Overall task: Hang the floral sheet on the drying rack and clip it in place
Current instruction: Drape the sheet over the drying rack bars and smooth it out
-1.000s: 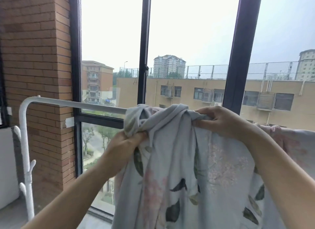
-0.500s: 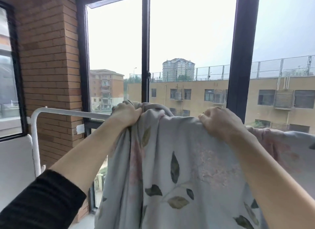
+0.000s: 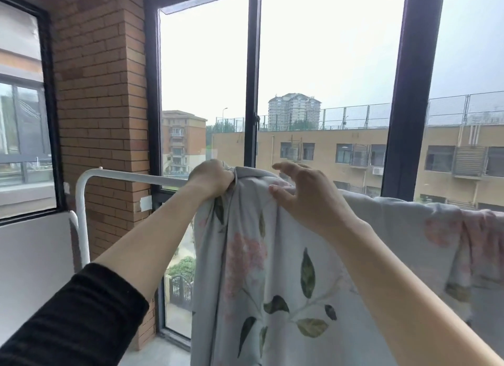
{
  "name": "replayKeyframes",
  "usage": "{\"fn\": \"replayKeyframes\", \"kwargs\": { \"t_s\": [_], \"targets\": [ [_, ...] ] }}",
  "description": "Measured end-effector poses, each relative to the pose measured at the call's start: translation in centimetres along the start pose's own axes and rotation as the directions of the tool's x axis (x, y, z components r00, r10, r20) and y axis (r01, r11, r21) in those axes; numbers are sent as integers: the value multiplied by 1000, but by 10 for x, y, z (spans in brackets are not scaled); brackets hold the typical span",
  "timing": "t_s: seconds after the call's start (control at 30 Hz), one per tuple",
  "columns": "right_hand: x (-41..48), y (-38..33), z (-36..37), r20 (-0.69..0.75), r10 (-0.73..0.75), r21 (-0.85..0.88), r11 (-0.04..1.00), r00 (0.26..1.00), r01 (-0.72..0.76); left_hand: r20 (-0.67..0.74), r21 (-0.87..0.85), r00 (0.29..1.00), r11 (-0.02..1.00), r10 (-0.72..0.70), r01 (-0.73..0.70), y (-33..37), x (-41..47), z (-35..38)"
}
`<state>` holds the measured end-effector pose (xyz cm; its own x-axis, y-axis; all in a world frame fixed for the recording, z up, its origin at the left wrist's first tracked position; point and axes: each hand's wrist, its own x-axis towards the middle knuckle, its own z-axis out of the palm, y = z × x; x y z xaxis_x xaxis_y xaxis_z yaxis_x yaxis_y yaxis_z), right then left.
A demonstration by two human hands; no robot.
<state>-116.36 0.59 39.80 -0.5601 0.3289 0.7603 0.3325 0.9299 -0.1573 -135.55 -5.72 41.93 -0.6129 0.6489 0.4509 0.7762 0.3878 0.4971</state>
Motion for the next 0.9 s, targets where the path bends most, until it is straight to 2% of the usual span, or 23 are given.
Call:
{"fn": "replayKeyframes", "kwargs": {
  "t_s": [0.07,0.13,0.2,0.27,0.3,0.37,0.43,0.6,0.7,0.9],
  "targets": [
    [6,-12,13,30,7,-34,999,1000,-6,36,11,999,1000,18,-19,-8,6,-9],
    [11,-17,27,84,52,-150,988,995,-39,30,9,998,998,56,-57,-18,9,-16],
    [16,-19,36,121,157,-288,951,980,-116,-54,23,996,997,70,-69,-38,15,-18],
    [23,-23,42,117,302,-353,903,946,-245,-137,59,983,991,124,-117,-65,22,-21],
    [28,-26,44,110,353,-370,882,929,-292,-120,33,971,979,205,-202,-79,29,-22],
    [36,-33,49,108,403,-396,856,909,-333,8,-90,948,944,319,-317,-101,37,-24],
    [39,-41,55,83,418,-380,852,905,-359,44,-156,927,919,373,-363,-115,41,-21],
    [39,-64,68,-58,383,-350,857,922,-378,-11,-216,888,866,461,-452,-124,39,-19],
    [39,-74,73,-81,361,-287,884,929,-369,-55,-224,844,817,533,-531,-132,34,-20],
    [36,-76,74,-114,362,-158,913,925,-377,-76,-202,817,793,572,-575,-143,27,-15]
  ]
}}
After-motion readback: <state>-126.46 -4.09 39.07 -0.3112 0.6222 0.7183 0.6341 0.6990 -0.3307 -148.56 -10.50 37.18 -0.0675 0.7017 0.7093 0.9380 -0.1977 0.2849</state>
